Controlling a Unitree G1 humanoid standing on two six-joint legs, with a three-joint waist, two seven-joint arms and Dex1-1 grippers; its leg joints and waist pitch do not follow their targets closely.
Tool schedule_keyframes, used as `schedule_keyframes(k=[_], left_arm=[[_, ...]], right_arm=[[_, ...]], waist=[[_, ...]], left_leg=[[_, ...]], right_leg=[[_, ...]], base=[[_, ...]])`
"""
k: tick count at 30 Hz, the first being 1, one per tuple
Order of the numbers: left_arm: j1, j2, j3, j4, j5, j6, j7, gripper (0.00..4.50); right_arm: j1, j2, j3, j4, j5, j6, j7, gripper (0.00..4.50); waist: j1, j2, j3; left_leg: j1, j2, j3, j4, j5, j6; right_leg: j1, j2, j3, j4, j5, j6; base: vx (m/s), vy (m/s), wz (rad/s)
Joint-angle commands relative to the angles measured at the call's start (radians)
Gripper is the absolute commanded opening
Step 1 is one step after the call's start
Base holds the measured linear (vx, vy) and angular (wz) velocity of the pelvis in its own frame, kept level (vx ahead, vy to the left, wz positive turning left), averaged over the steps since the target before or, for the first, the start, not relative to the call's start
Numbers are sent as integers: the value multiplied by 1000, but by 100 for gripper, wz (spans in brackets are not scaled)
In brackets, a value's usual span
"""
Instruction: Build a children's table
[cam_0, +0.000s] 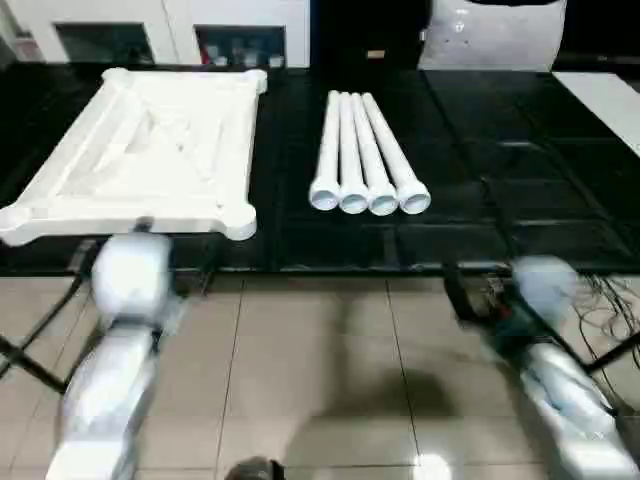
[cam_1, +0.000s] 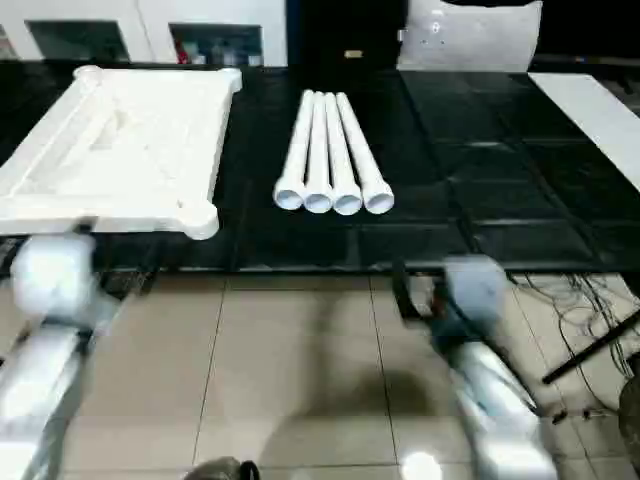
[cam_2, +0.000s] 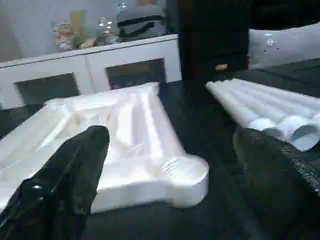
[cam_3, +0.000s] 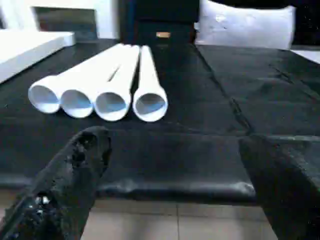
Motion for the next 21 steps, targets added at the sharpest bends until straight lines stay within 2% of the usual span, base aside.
schedule_keyframes(k=[1,2,3,4,5,6,7,8,9,10,11,12,13,14,15,16,17,18,19,20,21], left_arm=[[26,-3,-18,7,37,41,16,444],[33,-5,-26,-4,32,52,10,444],[39,-8,-30,-14,27,61,7,444],[44,-13,-30,-30,21,71,13,444],[46,-22,-26,-68,-19,123,29,444],[45,-24,-23,-78,-31,141,35,444],[44,-24,-21,-80,-35,143,36,444],[37,-26,-19,-81,-24,154,34,444],[32,-28,-17,-81,-3,171,31,444],[32,-28,-18,-82,2,175,24,444],[36,-26,-20,-84,14,169,20,444],[37,-26,-20,-85,15,167,20,444],[44,-24,-22,-91,22,163,19,444],[45,-24,-23,-93,23,166,20,444],[47,-22,-26,-98,23,171,22,444],[47,-21,-27,-101,20,175,24,444],[47,-18,-30,-104,15,181,28,444],[44,-11,-34,-105,18,190,31,444],[41,-8,-34,-105,19,196,32,444],[41,-8,-34,-105,19,196,32,444],[38,-7,-34,-107,22,206,31,444]], right_arm=[[-9,7,2,-8,-49,49,-43,450],[-17,18,3,-2,-39,-6,-42,450],[-22,25,6,2,-35,-49,-42,450],[-25,10,24,-5,-83,-57,-56,450],[-23,-5,42,-42,-82,38,-66,450],[-21,-6,43,-55,-59,74,-60,450],[-18,-10,41,-61,-32,101,-44,450],[-16,-8,39,-69,-19,124,-26,450],[-10,-2,38,-76,-17,126,-17,450],[-4,8,35,-82,-1,130,-10,450],[4,12,40,-90,18,134,10,450],[5,12,42,-91,21,132,13,450],[7,7,60,-93,27,132,35,450],[7,4,67,-92,27,136,41,450],[5,0,80,-89,31,142,54,450],[4,-3,87,-88,35,145,61,450],[1,-8,94,-88,35,146,64,450],[-5,-10,99,-84,37,145,67,450],[-12,-15,105,-79,34,142,71,450],[-12,-15,105,-79,34,142,71,450],[-22,-19,107,-74,28,144,77,450]], waist=[[23,-17,-53],[26,-6,-59],[23,-5,-61],[24,10,-65],[4,35,-77],[-23,51,-80],[-32,51,-69],[-6,48,-61],[-4,46,-59],[-4,30,-66],[-6,-12,-74],[-10,-36,-74],[22,-26,-47],[16,-13,-29],[-12,-11,-12],[-62,50,21],[-54,61,3],[-23,60,25],[-37,43,-4],[-58,-37,-51],[-94,-27,-4]], left_leg=[[-23,95,-80,17,-111,169],[-41,98,-97,42,-86,185],[-47,98,-104,48,-89,197],[-44,107,-122,38,-83,214],[12,103,-118,-35,-2,275],[83,92,-127,-44,88,335],[73,106,-119,-75,184,347],[25,121,-94,-101,222,184],[15,115,-85,-125,157,84],[33,100,-88,-147,-76,-124],[48,80,-82,-140,-328,-276],[49,68,-91,-89,-348,-272],[38,28,-151,82,-142,-116],[26,33,-173,113,-87,-93],[11,39,-194,103,-58,-140],[54,95,-268,-59,-744,-245],[-6,58,-278,-180,-1183,-320],[-64,-23,-268,-260,-1205,-307],[-96,-131,-209,-229,-930,-290],[-31,-113,-175,-77,-607,-271],[28,-49,-164,273,-291,-55]], right_leg=[[45,-251,127,-122,44,-161],[47,-264,136,-124,15,-170],[47,-263,138,-124,2,-169],[47,-246,126,-118,-32,-169],[19,-96,47,-48,8,-162],[-49,12,-13,37,-22,-144],[-74,47,-48,128,-107,-58],[-60,41,-55,143,-81,4],[-45,36,-59,144,-81,17],[-34,18,-54,98,-57,10],[-32,-48,-10,23,-18,-35],[-28,-133,35,-5,-12,-72],[-16,-260,104,-104,-80,-121],[-4,-269,99,-122,-156,-150],[21,-195,-10,-112,-358,-176],[-1,-59,-67,-38,-473,-98],[72,17,-64,117,-172,-55],[127,53,-90,150,-146,-92],[193,46,-76,100,-363,-151],[153,-83,-25,14,-663,-159],[53,-326,10,-262,-891,-285]], base=[[20,86,-7],[20,86,-7],[29,125,-9],[32,167,-6],[32,167,-6],[23,201,3],[-7,191,10],[-7,191,10],[-53,150,2],[-81,98,-2],[-81,98,-2],[-73,38,3],[-82,44,-4],[-82,44,-4],[-93,110,-26],[-114,171,-34],[-114,171,-34],[-164,140,4],[-122,66,42],[-122,66,42],[120,-51,58]])
